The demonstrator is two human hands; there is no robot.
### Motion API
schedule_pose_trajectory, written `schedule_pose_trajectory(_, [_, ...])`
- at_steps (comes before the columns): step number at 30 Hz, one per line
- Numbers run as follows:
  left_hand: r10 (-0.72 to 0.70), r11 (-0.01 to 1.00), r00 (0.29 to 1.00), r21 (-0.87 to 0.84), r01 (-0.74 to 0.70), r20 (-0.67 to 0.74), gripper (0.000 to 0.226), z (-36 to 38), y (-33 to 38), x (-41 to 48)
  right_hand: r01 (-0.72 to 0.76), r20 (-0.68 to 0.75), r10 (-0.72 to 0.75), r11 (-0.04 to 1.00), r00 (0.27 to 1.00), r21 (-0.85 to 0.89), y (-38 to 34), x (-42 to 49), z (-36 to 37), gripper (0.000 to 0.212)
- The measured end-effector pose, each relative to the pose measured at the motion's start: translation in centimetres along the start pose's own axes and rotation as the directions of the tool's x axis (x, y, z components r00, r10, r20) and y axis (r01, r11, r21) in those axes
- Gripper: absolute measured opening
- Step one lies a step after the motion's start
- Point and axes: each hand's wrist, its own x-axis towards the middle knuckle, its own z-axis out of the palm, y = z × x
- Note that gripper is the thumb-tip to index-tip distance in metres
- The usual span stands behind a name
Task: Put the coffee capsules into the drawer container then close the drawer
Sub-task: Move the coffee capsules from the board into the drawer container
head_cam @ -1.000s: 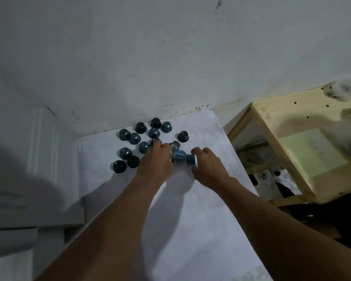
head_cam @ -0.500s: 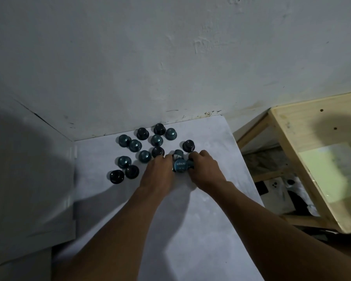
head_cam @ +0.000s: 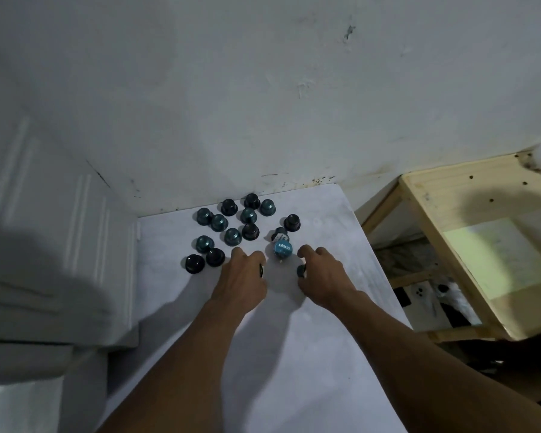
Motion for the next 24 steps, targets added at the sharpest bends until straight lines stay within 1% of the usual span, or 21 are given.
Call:
schedule_pose_trajectory(3, [0.026, 0.999, 0.999, -0.028, -0.027, -0.023, 0.031, -0.6, 0.5, -1.5, 0.053, -0.009, -0.053, 0.998, 0.999, -0.017, -0.3, -1.5, -0.5, 0.031])
schedule_pose_trajectory(6, [0.036, 0.999, 0.998, -0.038, -0.039, -0.060, 0.028, -1.3, 1.1, -3.0, 0.081, -0.025, -0.082, 0.996, 0.996, -0.025, -0.5, -2.8, -1.1, 0.034])
schedule_pose_trajectory(9, [0.033, 0.998, 0.994, -0.046, -0.038, -0.107, 0.031, -2.0, 1.6, -4.8, 0.121, -0.069, -0.123, 0.992, 0.990, -0.035, -0.8, -4.2, -1.8, 0.035])
schedule_pose_trajectory(13, [-0.024, 1.000, 0.987, -0.017, 0.021, -0.157, 0.036, -2.5, 2.2, -8.0, 0.193, -0.114, -0.200, 0.979, 0.973, -0.068, -1.0, -6.8, -2.2, 0.032])
schedule_pose_trajectory(16, [-0.061, 0.998, 0.975, 0.000, 0.063, -0.215, 0.031, -2.2, 2.8, -11.0, 0.241, -0.115, -0.249, 0.967, 0.962, -0.080, -1.1, -9.4, -2.2, 0.037])
schedule_pose_trajectory(18, [-0.072, 0.997, 0.963, 0.016, 0.079, -0.259, 0.027, -1.9, 3.3, -13.4, 0.277, -0.110, -0.284, 0.958, 0.953, -0.072, -1.1, -11.5, -2.0, 0.037])
schedule_pose_trajectory(22, [-0.100, 0.995, 0.930, -0.023, 0.098, -0.354, 0.033, -1.5, 3.2, -18.7, 0.334, -0.131, -0.339, 0.941, 0.932, -0.057, -1.9, -15.6, -1.2, 0.035])
schedule_pose_trajectory(24, [-0.105, 0.994, 0.912, -0.005, 0.112, -0.396, 0.027, -1.5, 2.6, -21.5, 0.374, -0.125, -0.380, 0.925, 0.916, -0.070, -3.0, -17.5, -0.7, 0.038])
